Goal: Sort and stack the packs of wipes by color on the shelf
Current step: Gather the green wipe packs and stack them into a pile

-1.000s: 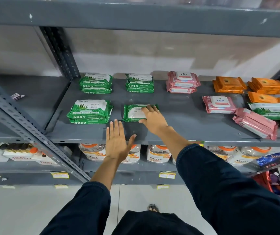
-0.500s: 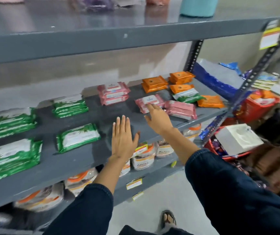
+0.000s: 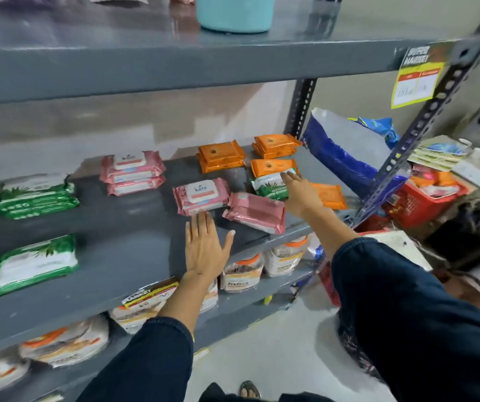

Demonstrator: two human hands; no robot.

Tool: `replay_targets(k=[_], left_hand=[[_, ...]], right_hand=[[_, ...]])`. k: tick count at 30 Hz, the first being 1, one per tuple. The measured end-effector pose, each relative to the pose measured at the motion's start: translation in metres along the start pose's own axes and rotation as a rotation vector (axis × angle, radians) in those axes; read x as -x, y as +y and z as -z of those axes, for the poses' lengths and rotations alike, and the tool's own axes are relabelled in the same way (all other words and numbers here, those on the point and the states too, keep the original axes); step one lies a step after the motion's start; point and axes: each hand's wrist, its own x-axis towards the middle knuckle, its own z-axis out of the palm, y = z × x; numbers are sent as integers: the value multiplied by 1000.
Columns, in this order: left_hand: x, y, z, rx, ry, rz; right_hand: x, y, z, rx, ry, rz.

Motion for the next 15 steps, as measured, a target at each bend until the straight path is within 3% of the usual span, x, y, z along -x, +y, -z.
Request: replay_targets(k=[11,15], left_hand=[[-6,8,-19,-41,-93,151],[-6,7,-19,-43,-95,145]], right_hand=[[-86,13,-2,251,-254,175],[-99,11,-2,311,-435,234]])
